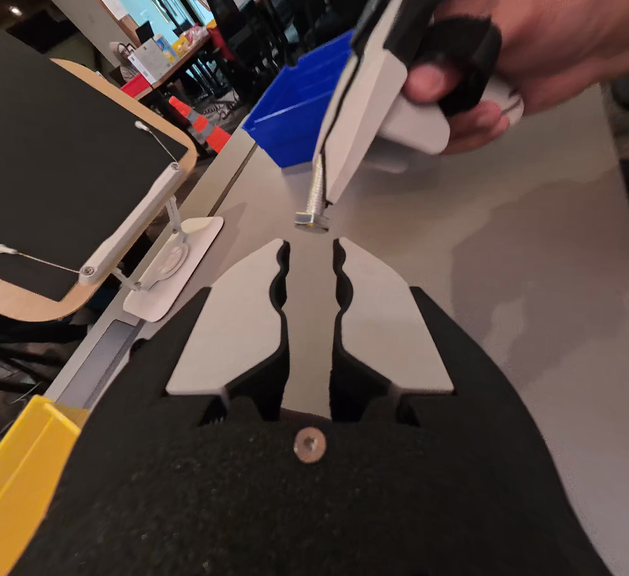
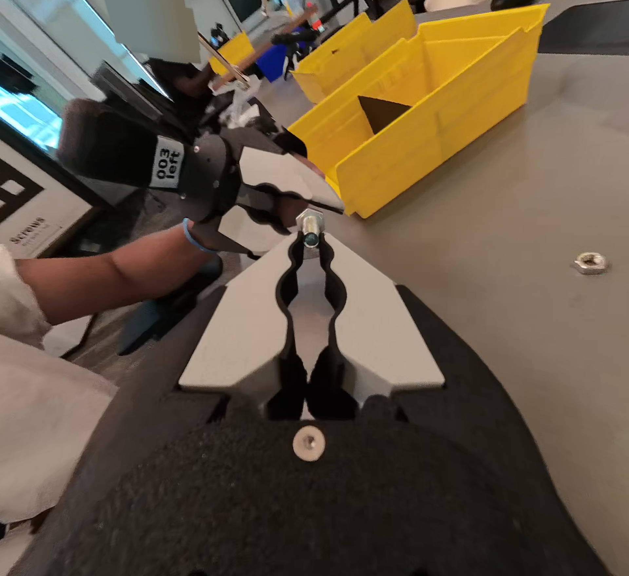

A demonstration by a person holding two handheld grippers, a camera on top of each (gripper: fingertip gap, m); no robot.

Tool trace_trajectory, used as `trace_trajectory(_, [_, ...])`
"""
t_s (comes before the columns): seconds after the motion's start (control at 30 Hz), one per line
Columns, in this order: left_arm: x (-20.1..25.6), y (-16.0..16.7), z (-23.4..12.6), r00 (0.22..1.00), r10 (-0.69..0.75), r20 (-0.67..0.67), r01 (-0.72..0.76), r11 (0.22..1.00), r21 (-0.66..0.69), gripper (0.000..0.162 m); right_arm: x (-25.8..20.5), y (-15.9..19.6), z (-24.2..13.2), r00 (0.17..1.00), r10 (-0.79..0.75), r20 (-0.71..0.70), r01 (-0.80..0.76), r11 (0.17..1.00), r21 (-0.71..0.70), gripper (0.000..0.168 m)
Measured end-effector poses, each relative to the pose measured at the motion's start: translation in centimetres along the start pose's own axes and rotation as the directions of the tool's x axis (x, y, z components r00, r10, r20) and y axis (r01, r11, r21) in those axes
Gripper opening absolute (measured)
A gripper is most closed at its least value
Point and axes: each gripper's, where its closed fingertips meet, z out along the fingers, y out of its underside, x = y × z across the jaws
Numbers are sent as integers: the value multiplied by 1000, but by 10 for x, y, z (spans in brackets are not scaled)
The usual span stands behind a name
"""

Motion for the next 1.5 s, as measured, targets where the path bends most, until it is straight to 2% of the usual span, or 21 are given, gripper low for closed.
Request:
trace_trajectory(0.17, [0, 4, 1, 992, 118, 46, -116, 992, -49, 25, 4, 9, 4, 989, -74, -124, 62, 993, -100, 8])
trace_trajectory(0.27, [5, 4, 3, 986, 162, 47, -159, 985, -60, 25, 3, 11, 6, 988, -74, -137, 58, 991, -122, 8])
trace_trajectory(0.4, [8, 2, 2, 987, 157, 33, -155, 987, -51, 18, 3, 14, 8, 990, -60, -130, 41, 989, -143, 9])
trace_trajectory(0.6, [11, -2, -2, 994, 104, -13, -105, 994, -12, 18, -4, 13, 8, 993, -65, -102, 50, 989, -142, 9])
trace_trajectory(0.7, [8, -9, -3, 1000, 27, -7, -27, 999, 31, 18, -8, 6, 5, 990, -103, -94, 92, 989, -117, 9])
trace_trajectory(0.77, [2, -8, -2, 998, -57, 29, 56, 998, 39, 18, -8, -2, -1, 981, -173, -88, 165, 982, -89, 16])
trace_trajectory(0.83, [-3, -3, -2, 972, -225, 66, 221, 973, 68, 18, -1, -20, -18, 963, -247, -107, 245, 969, -30, 26])
trace_trajectory(0.9, [-4, 2, -4, 891, -448, 71, 439, 891, 118, 18, 23, -38, -38, 927, -322, -194, 332, 943, 18, 27])
trace_trajectory(0.97, [0, 5, -6, 791, -611, 38, 598, 785, 162, 18, 59, -35, -48, 869, -404, -286, 397, 914, -85, 28])
trace_trajectory(1.07, [7, 9, -5, 703, -711, -19, 702, 690, 179, 18, 109, -8, -31, 816, -509, -273, 423, 849, -318, 48])
trace_trajectory(1.13, [9, 14, -4, 693, -720, -31, 714, 681, 162, 18, 142, 9, -14, 806, -523, -278, 363, 808, -464, 45])
trace_trajectory(1.2, [5, 19, -6, 692, -721, -21, 715, 681, 159, 18, 170, 22, 0, 816, -521, -251, 312, 762, -567, 35])
trace_trajectory(1.27, [2, 21, -9, 696, -717, -35, 713, 684, 158, 18, 189, 33, 12, 843, -506, -185, 276, 700, -659, 37])
trace_trajectory(1.4, [-1, 35, -12, 751, -660, 12, 655, 747, 114, 18, 213, 38, 26, 846, -527, -87, 278, 573, -771, 37])
trace_trajectory(1.5, [0, 42, -10, 724, -689, -16, 687, 720, 98, 18, 223, 43, 31, 829, -558, -38, 291, 487, -823, 35])
